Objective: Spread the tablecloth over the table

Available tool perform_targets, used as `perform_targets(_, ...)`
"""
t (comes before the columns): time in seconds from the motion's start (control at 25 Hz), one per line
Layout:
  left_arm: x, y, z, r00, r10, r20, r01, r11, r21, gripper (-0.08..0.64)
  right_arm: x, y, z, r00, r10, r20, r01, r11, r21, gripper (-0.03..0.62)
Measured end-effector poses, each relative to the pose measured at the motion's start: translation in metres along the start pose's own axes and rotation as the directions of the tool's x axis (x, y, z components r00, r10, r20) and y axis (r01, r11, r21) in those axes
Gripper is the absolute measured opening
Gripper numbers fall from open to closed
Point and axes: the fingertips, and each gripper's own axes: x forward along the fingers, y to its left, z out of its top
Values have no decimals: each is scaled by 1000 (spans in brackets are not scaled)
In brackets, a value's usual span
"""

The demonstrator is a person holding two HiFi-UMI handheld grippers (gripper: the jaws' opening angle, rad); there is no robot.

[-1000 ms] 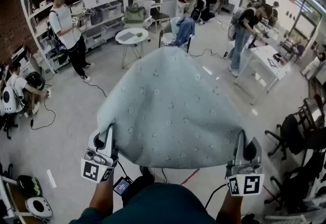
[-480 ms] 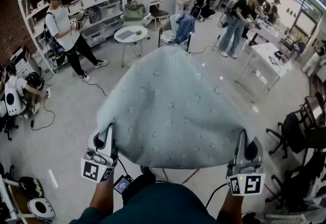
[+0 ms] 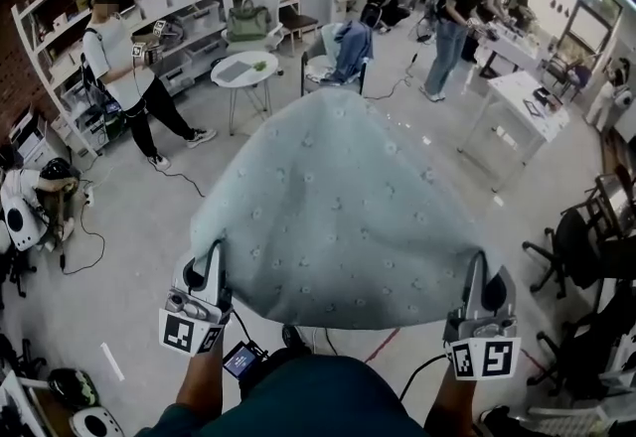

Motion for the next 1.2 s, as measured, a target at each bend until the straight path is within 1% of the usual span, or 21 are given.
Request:
perform_targets(0.08,14,13,-4,1000,-7,17,7,1000,-9,3,15,3,-3,1000,-12,-1,12,1000,-2,14)
perform_targets(0.24,35,41,-17,1000,-25,18,26,1000,-14,2,44,12,-4,999,-32,-5,32,999,-8,14)
perform_targets(0.4,48,69,-25,999,-37,25,37,999,-24,2,66,24,-1,999,-50,0,50,999,-16,14)
perform_targets(0.56,53,88,-47,998,-62,5,62,997,-36,2,83,35,-3,998,-70,-1,70,997,-33,14)
perform_targets(0.72,62,107,-52,997,-64,32,66,996,-58,2,98,44,-2,996,-87,-14,87,995,-48,14)
perform_targets(0.92,68,121,-60,997,-46,58,51,995,-86,2,116,51,-3,996,-86,-23,84,994,-72,14)
perform_targets(1.04,74,127,-68,998,-37,50,42,994,-99,3,129,50,-5,996,-79,-28,77,994,-79,14)
perform_targets(1.2,84,126,-73,999,-24,35,27,996,-88,2,146,38,-13,997,-65,-32,62,996,-69,14)
